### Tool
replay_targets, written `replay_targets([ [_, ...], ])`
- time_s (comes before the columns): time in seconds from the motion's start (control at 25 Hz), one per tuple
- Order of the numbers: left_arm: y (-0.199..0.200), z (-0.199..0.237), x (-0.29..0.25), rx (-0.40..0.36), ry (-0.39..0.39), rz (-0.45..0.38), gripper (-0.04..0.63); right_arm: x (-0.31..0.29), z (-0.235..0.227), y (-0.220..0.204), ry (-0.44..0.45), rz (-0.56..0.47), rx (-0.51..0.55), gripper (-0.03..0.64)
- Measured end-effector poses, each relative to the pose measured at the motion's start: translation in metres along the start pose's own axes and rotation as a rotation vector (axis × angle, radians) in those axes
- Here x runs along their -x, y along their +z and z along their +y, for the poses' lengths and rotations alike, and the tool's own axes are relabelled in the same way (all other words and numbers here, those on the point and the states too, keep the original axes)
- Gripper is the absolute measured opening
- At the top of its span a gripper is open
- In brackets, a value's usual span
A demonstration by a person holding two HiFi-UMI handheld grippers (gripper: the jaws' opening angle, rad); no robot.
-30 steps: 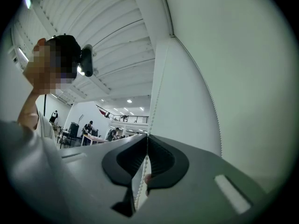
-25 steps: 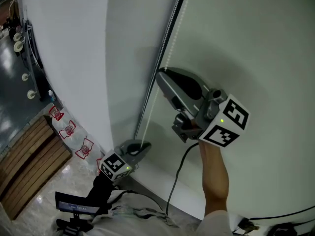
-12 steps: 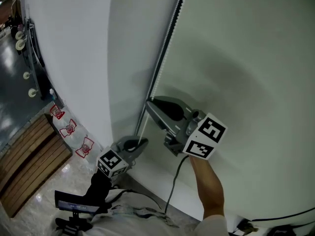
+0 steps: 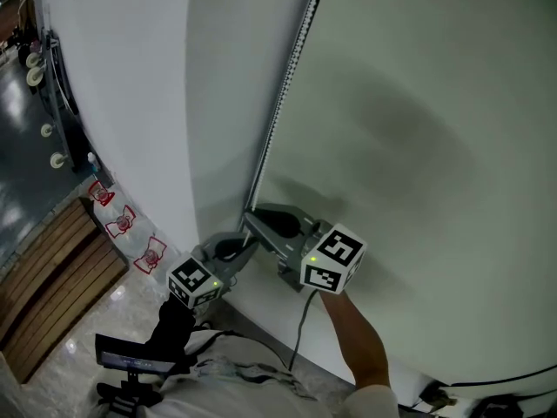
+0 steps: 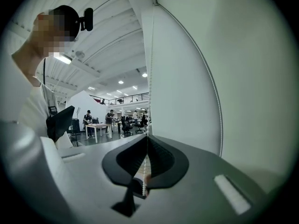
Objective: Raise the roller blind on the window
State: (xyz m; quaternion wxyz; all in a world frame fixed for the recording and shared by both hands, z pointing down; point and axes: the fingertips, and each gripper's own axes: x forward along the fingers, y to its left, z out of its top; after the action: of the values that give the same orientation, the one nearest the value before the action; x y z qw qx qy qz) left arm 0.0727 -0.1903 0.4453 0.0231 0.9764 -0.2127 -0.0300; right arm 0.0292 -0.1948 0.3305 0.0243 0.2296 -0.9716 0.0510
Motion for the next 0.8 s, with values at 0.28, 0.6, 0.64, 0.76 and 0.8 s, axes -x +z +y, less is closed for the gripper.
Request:
replay_targets([
  [0.28,0.000,0.002,0.000,0.003,0.000,-0.010,-0.002,0.001,0.004,-0.038,-0.004,0.041,-0.055,0.008],
  [0.6,0.003,-0.001,0.000,0.015,-0.011,-0.021,-0.002,0.002,0.007,-0.033,-0.005,-0.005,-0.031,0.035],
  [0.64,0.003,-0.001,0.000,0.015,-0.009,-0.022,-0.002,0.001,0.007,-0.034,-0.002,0.001,-0.029,0.087],
  [0.76,0.002,0.001,0.002,0.016,-0.001,-0.025,-0.002,0.002,0.003,-0.032,-0.001,-0.018,-0.051,0.114],
  [0.8,0.002,0.002,0.002,0.016,0.000,-0.027,-0.002,0.003,0.000,-0.028,0.000,-0.031,-0.062,0.114],
])
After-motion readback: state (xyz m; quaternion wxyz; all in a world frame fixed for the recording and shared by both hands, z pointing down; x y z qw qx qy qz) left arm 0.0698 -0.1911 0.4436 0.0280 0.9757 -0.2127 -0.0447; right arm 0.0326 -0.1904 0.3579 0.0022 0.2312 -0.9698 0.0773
